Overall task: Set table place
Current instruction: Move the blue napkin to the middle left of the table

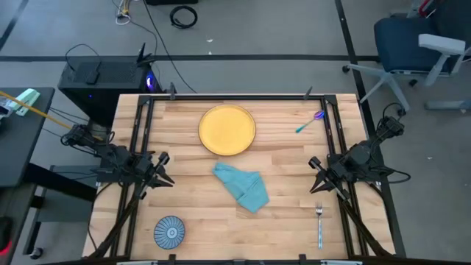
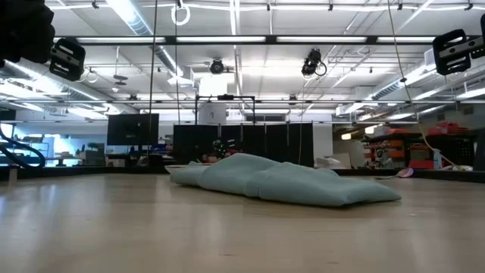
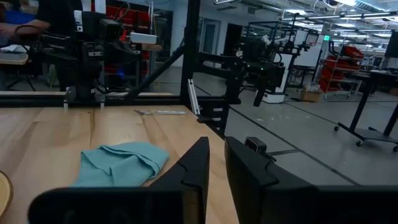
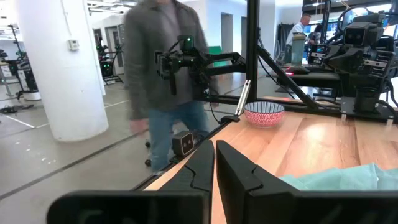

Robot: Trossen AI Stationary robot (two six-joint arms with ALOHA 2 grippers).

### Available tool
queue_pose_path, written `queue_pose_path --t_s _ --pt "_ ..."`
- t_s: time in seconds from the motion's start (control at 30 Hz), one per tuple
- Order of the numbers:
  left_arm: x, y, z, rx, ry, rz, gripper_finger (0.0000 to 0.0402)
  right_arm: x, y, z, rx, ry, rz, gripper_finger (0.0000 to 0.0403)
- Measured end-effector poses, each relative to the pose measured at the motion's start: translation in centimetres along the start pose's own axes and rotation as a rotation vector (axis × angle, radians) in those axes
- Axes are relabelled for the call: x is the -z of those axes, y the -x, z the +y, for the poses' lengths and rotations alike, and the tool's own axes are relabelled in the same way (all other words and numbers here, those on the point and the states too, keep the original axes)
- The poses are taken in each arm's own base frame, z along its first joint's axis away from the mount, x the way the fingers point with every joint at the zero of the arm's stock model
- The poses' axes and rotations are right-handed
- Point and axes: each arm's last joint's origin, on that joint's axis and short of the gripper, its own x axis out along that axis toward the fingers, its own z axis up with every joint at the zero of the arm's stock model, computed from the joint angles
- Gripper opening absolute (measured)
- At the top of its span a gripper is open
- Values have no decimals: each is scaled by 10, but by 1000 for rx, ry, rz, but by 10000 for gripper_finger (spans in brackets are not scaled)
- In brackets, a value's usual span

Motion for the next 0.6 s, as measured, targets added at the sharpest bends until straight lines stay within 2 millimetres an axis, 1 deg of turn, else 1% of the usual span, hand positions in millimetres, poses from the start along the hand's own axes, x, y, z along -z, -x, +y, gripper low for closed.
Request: queue_pose_path --t_s 0.37,0.6 --pt "0 0 0 0 0 0 53 0 0 0 0 0 0 22" --pt "0 0 0 0 0 0 59 0 0 0 0 0 0 22"
